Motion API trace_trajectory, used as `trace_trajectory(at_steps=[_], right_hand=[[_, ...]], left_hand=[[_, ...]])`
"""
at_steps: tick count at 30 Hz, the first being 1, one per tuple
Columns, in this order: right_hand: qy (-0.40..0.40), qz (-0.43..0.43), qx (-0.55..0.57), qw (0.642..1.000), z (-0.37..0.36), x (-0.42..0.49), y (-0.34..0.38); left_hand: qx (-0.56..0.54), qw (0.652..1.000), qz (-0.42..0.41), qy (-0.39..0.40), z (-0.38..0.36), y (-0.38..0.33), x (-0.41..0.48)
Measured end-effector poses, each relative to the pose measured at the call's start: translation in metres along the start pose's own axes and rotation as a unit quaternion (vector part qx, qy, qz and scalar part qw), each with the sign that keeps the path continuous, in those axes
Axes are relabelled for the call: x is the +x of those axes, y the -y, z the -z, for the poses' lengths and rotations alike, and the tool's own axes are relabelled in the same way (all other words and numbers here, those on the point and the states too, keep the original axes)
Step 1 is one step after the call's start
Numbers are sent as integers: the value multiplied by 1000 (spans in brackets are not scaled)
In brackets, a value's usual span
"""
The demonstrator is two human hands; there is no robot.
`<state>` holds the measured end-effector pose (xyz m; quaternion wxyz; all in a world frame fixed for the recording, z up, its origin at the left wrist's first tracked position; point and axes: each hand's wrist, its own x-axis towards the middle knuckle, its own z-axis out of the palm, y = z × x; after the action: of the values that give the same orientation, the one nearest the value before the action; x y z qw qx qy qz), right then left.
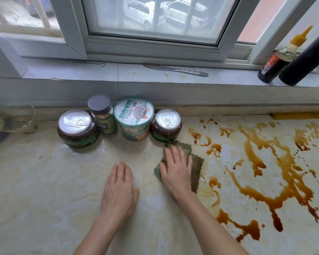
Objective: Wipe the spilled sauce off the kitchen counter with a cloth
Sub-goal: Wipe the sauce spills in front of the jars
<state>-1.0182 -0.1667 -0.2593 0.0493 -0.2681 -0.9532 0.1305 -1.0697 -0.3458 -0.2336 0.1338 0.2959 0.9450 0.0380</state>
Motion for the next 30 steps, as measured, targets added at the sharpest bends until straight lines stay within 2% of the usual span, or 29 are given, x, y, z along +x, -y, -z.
trace_trajectory(at_steps=[3, 8, 13, 17, 18, 20, 22, 23, 24, 28, 30], right_hand=[[2, 46, -14, 999, -2, 3, -8], [-13, -12, 3, 1000, -4, 6, 2], [10, 95, -15, 995, -7, -13, 0], [-30, -18, -8, 999, -6, -2, 1], [-34, -24, -3, 999, -7, -7, 10], [-18, 35, -3, 999, -10, -22, 20], [13, 113, -16, 993, -6, -29, 9], [27, 124, -23, 992, -2, -26, -3], [33, 114, -26, 993, 2, -21, -15], [12, -16, -12, 1000, 2, -16, -23], [11, 5, 0, 1000, 0, -33, -7]], left_hand=[[-7, 1000, 10, 0, 4, -3, -1], [-27, 1000, -7, 10, 10, -2, -2], [-40, 999, -4, -4, 8, -1, -3], [-52, 999, -6, 13, 13, -3, -3], [-46, 999, -4, 20, 14, -3, -4], [-46, 999, 1, 24, 13, -5, -3], [-47, 999, 1, 22, 11, -4, -3], [-46, 999, 2, 26, 10, -4, -4], [-42, 999, 3, 30, 10, -4, -4], [-45, 998, 18, 46, 7, -7, -8], [-47, 998, 25, 45, 2, -8, -9]])
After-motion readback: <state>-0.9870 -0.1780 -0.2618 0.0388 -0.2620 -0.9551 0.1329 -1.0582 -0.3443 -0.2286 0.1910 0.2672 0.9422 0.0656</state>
